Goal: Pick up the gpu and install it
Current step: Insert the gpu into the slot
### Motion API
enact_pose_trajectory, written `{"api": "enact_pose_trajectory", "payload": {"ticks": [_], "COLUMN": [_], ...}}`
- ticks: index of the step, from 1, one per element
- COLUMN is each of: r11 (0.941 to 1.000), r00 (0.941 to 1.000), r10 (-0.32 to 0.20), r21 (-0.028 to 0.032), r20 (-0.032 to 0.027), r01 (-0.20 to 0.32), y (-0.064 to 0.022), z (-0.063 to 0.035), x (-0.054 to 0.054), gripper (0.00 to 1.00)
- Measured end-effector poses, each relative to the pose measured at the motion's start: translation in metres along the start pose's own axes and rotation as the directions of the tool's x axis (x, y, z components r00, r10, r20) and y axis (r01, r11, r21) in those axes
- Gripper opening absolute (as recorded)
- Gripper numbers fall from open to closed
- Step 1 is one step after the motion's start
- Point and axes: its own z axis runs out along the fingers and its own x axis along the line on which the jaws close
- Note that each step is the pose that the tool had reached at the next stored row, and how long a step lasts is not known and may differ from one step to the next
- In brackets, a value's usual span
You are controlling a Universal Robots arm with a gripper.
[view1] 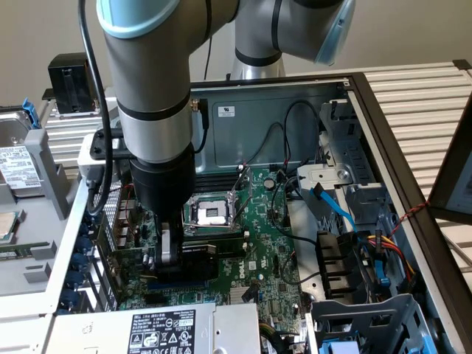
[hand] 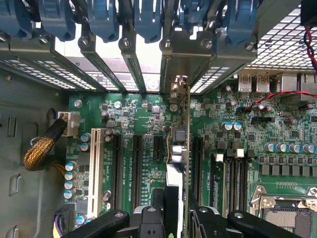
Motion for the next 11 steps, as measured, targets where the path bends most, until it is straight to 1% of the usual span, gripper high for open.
{"api": "enact_pose_trajectory", "payload": {"ticks": [11], "r11": [1.0], "r00": [1.0], "r10": [0.0], "r21": [-0.0001], "r20": [-0.0001], "r01": [0.0], "y": [-0.0001], "z": [0.0019], "x": [0.0001], "gripper": [0.27]}}
